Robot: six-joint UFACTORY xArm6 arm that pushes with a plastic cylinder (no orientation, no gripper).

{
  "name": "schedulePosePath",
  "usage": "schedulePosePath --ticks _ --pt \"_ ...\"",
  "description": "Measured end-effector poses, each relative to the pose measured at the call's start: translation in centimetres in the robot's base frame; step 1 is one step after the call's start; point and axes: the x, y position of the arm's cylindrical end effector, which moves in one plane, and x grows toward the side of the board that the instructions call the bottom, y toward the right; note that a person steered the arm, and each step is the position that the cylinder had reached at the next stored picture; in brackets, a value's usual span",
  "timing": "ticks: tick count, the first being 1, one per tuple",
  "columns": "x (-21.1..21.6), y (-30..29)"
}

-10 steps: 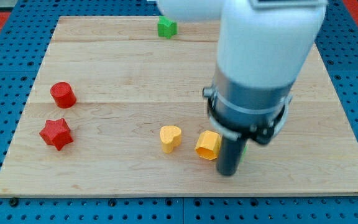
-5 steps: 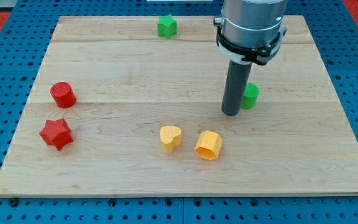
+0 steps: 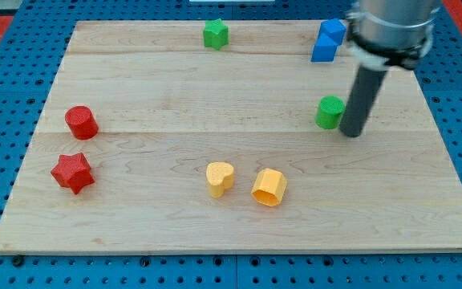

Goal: Slide the green circle to the green star

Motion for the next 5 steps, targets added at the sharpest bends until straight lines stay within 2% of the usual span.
schedulePosePath --ticks 2,3,4,5 --pt "-10.1 -13.7" --pt "-7.4 -10.4" --pt "-8.1 -17.1" --pt "-14.6 -20.1"
